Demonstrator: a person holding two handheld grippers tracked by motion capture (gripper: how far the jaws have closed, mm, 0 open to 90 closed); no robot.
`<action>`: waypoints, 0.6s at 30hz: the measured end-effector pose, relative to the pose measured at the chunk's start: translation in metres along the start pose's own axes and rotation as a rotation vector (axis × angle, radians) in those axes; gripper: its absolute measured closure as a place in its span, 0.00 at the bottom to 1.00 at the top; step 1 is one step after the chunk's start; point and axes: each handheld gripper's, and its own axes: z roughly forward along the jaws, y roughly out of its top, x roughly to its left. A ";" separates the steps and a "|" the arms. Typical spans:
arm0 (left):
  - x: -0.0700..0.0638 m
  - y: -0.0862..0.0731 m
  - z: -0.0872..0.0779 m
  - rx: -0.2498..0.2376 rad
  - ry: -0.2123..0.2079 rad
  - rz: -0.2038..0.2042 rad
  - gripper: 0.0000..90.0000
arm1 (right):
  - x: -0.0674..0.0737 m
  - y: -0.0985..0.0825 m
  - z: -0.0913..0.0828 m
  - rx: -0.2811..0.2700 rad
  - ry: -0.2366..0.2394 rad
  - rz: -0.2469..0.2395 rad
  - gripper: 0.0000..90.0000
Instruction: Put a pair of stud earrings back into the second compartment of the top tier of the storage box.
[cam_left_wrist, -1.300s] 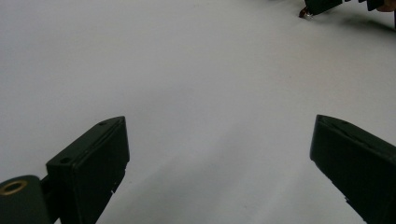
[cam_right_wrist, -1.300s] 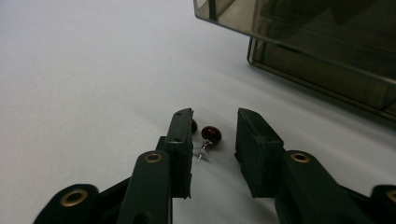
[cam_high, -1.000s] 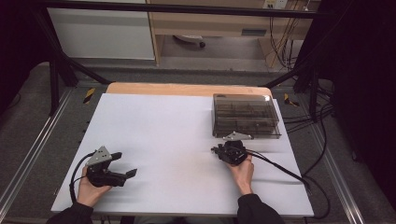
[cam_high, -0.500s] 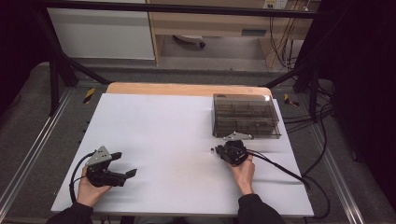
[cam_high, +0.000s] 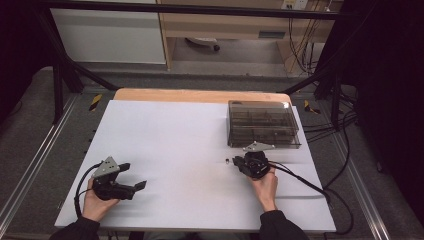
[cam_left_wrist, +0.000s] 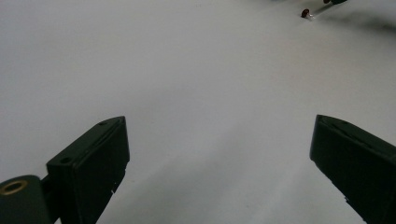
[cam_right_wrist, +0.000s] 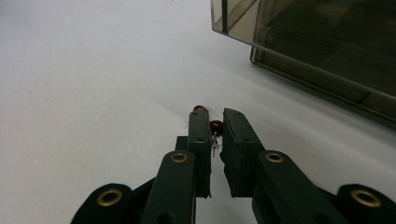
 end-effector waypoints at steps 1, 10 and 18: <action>0.000 0.000 0.000 0.000 0.001 0.000 0.05 | 0.000 0.000 -0.002 0.000 0.004 -0.001 0.91; 0.000 0.000 0.000 0.000 0.002 0.000 0.05 | 0.004 -0.001 -0.018 0.009 0.020 -0.022 0.91; 0.000 0.000 0.000 0.000 0.003 0.001 0.05 | 0.005 -0.002 -0.033 0.012 0.034 -0.029 0.91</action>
